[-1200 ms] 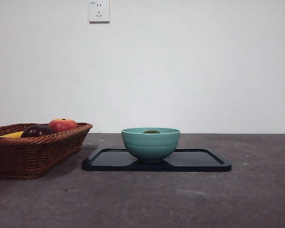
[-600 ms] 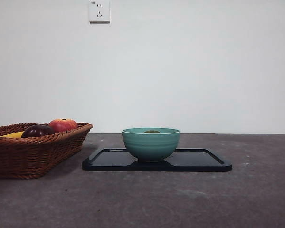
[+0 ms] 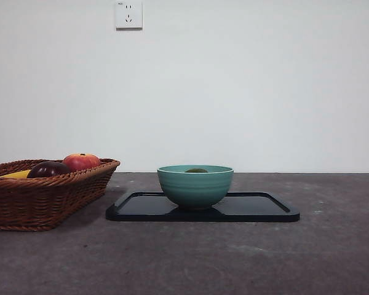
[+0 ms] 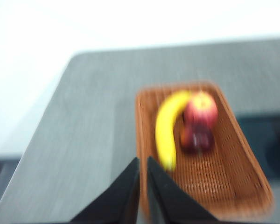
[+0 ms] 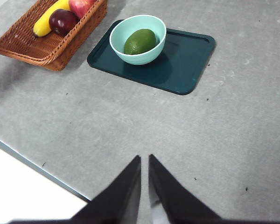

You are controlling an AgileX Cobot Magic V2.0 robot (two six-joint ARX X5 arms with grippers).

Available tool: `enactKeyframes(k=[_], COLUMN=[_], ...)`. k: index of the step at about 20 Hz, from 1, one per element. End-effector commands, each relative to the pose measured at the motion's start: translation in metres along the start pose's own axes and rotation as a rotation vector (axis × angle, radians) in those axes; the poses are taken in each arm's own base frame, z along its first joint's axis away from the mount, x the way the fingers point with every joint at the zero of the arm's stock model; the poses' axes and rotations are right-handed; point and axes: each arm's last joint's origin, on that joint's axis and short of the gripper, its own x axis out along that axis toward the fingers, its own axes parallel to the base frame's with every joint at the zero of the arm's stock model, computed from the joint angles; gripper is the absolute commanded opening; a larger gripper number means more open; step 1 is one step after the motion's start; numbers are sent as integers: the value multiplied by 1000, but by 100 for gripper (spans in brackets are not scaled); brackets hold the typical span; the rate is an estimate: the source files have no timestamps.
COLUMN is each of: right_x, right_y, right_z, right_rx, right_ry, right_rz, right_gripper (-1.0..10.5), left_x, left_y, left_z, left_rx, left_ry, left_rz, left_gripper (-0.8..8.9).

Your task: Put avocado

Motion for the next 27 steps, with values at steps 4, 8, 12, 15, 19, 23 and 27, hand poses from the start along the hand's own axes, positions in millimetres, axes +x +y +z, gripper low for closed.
enactKeyframes(k=[4, 8, 12, 15, 19, 23, 27], right_x=[-2, -2, -2, -2, -2, -2, -2], right_y=[1, 1, 1, 1, 1, 1, 1], right_z=[2, 2, 2, 2, 2, 2, 2], right_rx=[-2, -2, -2, -2, -2, -2, -2], right_ry=[-12, -12, -12, -12, -12, -12, -12], right_rz=[13, 13, 13, 13, 13, 13, 13], right_gripper=[23, 23, 23, 23, 23, 23, 23], left_x=[51, 65, 71, 76, 78, 78, 76], left_y=[-7, -11, -13, -14, -13, -13, -13], left_z=[-65, -112, -137, -148, -155, -161, -161], left_rx=[1, -59, -66, -68, -102, -141, -132], left_ry=[-102, -180, -164, -132, -111, -90, -102], left_rz=[-114, -110, -111, -112, -90, -56, -50], left_gripper=[24, 24, 24, 24, 24, 24, 24])
